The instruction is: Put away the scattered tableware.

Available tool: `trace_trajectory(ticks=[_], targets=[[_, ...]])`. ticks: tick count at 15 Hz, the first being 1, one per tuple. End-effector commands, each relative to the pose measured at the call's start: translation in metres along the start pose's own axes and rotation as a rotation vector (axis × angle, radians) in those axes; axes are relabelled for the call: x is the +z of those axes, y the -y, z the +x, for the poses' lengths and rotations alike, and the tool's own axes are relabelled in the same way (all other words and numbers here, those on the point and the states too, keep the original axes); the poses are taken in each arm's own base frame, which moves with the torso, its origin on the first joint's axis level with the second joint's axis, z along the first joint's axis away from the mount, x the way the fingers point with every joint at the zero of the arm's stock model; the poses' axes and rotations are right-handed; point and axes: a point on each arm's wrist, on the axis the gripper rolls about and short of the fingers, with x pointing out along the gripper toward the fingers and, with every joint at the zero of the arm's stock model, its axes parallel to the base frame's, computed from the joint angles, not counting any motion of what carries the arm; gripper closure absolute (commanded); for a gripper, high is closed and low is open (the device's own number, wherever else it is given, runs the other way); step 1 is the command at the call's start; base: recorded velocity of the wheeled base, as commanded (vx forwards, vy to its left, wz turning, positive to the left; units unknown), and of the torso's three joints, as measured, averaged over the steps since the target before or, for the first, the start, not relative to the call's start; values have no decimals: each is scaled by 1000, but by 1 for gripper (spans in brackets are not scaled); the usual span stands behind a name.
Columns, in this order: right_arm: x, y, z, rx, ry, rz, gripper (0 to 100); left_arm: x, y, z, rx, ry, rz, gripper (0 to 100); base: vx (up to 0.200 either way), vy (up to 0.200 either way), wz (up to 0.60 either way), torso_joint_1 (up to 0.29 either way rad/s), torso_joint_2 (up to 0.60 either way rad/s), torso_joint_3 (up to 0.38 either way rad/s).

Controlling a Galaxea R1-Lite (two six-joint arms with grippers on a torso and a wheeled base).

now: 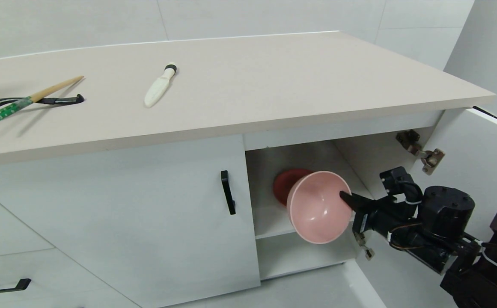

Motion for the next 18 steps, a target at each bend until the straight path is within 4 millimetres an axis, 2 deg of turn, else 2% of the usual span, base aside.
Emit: trace_trajectory(ticks=[1, 4, 7, 9, 15, 18], targets=[[-13, 3, 22, -1, -8, 0, 100, 0, 0, 0, 0, 0, -4, 0, 0, 0, 0, 0, 0, 0], [-21, 8, 46, -6, 16, -2, 100, 0, 0, 0, 0, 0, -7, 0, 0, 0, 0, 0, 0, 0], [-11, 17, 73, -30, 21, -2, 100, 0, 0, 0, 0, 0, -9, 0, 0, 0, 0, 0, 0, 0], [-9, 22, 82, -49, -1, 1, 100, 0, 0, 0, 2, 0, -12, 0, 0, 0, 0, 0, 0, 0], [-13, 42, 92, -95, -14, -4, 100, 0, 0, 0, 2, 0, -2, 0, 0, 0, 0, 0, 0, 0], [-12, 51, 110, -140, -28, -17, 100, 0, 0, 0, 3, 0, -2, 0, 0, 0, 0, 0, 0, 0]])
